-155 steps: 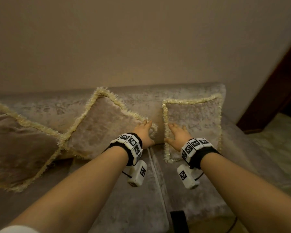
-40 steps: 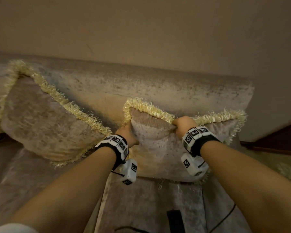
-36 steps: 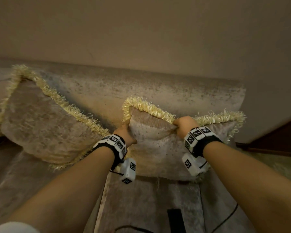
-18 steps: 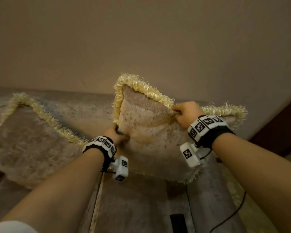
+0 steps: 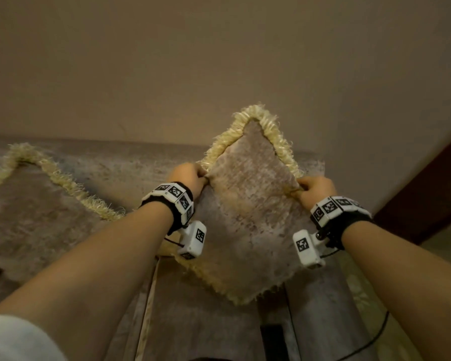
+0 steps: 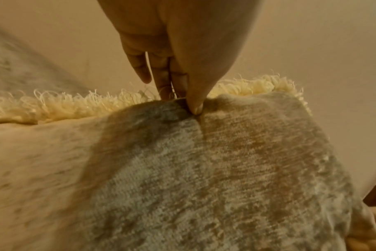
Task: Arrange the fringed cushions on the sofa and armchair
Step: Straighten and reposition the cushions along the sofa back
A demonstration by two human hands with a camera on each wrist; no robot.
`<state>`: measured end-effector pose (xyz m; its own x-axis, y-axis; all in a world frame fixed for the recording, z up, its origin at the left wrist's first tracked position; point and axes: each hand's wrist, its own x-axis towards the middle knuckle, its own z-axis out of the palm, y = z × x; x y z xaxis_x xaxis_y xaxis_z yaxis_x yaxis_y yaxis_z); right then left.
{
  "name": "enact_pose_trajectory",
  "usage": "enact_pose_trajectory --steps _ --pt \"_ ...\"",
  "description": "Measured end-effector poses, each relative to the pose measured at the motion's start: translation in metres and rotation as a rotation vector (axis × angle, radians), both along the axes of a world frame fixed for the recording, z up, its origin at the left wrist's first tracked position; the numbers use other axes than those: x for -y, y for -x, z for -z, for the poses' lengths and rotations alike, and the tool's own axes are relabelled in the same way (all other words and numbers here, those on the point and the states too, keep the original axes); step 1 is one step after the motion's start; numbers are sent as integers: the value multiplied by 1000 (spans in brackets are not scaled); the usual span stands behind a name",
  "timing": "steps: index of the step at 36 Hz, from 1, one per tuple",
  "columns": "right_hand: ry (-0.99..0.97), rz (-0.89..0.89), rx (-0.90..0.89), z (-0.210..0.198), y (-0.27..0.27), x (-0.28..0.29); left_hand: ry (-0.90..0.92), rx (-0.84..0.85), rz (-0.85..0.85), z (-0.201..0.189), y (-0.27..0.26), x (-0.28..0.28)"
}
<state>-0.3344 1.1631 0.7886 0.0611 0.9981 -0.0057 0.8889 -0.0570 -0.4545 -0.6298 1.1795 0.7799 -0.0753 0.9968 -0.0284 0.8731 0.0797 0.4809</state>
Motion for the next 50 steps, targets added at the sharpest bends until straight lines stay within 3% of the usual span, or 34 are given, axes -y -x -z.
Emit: enact_pose_trajectory --steps 9,25,33,43,50 --pt "108 26 -10 46 -2 -12 47 -83 41 13 -4 -12" --pt "262 -22 30 122 11 -61 321 -114 0 93 -2 -48" --pt "291 0 -30 138 12 -96 277 -126 18 98 0 -83" --pt "422 -41 55 174 20 -122 288 -81 67 153 -3 -97" --pt "445 -56 121 182 22 -129 329 -107 94 164 -6 -102"
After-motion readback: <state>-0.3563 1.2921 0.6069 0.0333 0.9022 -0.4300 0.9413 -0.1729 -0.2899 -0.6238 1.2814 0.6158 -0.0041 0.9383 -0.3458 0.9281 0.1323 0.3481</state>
